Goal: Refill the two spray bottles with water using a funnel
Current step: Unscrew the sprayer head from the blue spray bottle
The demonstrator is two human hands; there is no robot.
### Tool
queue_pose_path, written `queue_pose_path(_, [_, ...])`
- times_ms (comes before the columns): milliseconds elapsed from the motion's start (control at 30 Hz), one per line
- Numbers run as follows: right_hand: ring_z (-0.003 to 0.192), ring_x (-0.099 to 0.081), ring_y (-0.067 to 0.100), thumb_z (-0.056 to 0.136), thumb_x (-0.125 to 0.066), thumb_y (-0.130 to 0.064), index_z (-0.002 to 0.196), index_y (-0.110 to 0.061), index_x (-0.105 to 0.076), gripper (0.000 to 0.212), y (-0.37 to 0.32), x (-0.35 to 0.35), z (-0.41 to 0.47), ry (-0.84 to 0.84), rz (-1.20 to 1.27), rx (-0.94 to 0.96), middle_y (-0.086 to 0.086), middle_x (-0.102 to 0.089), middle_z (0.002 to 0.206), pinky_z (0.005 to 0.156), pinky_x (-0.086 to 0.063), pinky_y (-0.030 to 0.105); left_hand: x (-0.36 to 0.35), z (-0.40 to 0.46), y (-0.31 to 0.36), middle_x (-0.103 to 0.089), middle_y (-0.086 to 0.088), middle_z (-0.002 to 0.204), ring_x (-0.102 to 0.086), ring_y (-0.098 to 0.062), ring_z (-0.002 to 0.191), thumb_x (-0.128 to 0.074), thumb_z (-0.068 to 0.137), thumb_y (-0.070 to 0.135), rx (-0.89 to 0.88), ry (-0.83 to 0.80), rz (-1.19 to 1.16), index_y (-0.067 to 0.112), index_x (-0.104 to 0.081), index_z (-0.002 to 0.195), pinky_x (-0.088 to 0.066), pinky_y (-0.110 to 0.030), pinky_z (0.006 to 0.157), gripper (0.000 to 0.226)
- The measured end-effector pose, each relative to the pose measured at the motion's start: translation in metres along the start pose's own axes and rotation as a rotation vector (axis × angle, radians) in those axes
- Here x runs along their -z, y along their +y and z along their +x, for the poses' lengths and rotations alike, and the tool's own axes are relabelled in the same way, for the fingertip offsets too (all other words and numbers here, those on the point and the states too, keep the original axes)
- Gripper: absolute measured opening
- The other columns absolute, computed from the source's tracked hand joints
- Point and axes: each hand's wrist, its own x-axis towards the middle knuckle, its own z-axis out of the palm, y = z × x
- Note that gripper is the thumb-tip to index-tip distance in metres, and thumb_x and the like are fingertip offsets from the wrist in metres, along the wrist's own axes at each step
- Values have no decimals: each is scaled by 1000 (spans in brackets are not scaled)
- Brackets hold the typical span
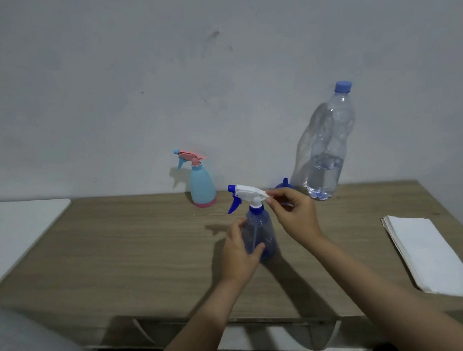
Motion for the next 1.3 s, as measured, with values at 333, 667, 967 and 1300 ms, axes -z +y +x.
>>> queue_pose_path(333, [86,-62,5,73,-82,-24,99,-15,-66,31,10,-25,-20,31,-48,-94,-7,-67,90,73,-53,21,-1,6,-3,-55,7,127,-57,-10,112,-78,73,21,10,-27,20,29,-40,125,-54,-24,83,65])
queue_pose_path(667, [77,-60,9,76,-79,-26,87,-21,-60,23,14,-28,-12,16,-164,6,-3,-63,81,66,-50,20,1,8,-2,-56,7,123,-56,-9,111,-79,73,27,6,-46,65,29,-41,121,-53,-27,81,61])
queue_pose_path(967, [81,-57,15,80,-71,-24,100,-17,-62,23,19,-34,-12,-22,-224,79,-5,-60,87,65,-52,33,-2,4,-1,-56,5,118,-58,-13,104,-76,76,31,11,-12,144,27,-42,115,-48,-21,69,52])
queue_pose_path(1300, [85,-54,6,87,-65,-11,101,-15,-63,15,14,-18,-4,-208,-211,54,-14,-55,93,69,-40,9,0,6,0,-54,4,123,-56,-13,110,-78,71,26,2,-40,105,30,-39,116,-53,-31,77,60])
